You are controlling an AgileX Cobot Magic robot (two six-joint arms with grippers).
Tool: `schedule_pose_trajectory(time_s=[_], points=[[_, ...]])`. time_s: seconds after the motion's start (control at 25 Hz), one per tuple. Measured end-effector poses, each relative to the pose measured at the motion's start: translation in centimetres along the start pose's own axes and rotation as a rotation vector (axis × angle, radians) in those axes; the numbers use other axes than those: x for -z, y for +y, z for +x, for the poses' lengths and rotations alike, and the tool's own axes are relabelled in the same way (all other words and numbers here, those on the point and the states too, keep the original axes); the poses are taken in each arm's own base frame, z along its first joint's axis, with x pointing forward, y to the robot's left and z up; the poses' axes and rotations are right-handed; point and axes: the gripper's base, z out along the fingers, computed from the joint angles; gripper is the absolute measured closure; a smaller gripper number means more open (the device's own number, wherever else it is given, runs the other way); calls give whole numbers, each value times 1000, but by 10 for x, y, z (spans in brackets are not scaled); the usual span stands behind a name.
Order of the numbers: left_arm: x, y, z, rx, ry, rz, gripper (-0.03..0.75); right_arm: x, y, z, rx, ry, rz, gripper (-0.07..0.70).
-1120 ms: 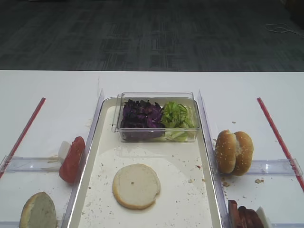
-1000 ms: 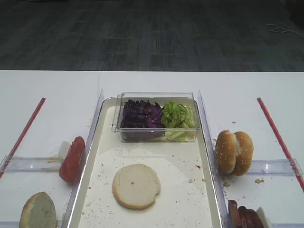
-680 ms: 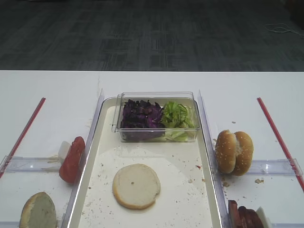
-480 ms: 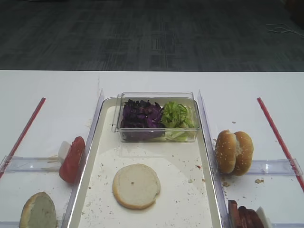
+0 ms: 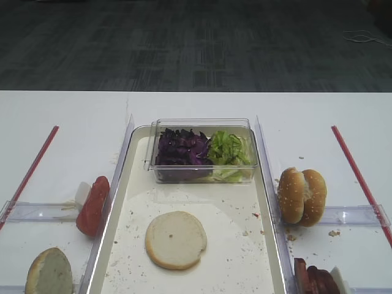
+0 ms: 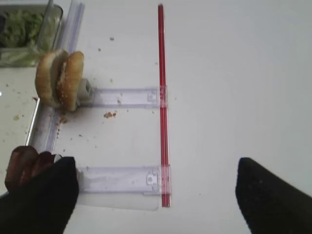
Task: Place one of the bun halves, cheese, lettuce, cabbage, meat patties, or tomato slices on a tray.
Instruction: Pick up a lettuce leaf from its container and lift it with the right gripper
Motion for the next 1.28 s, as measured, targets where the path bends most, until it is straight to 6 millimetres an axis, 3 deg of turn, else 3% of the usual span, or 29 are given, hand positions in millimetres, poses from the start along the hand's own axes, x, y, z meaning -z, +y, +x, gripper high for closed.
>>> schedule_pose_trajectory(time_s=[0.28,0.6,0.84,1.28], points=[[0,0,0,0,0,0,262,-53,-6,-23,-34,368,-21,-47],[0,0,0,0,0,0,262,-100,-11,-26,-61,659,-36,-47],[0,0,0,0,0,0,263,-116,-12,-24,-70,756,-41,-47],[0,0,0,0,0,0,263,-126,-13,-24,-75,813,-45,-47]])
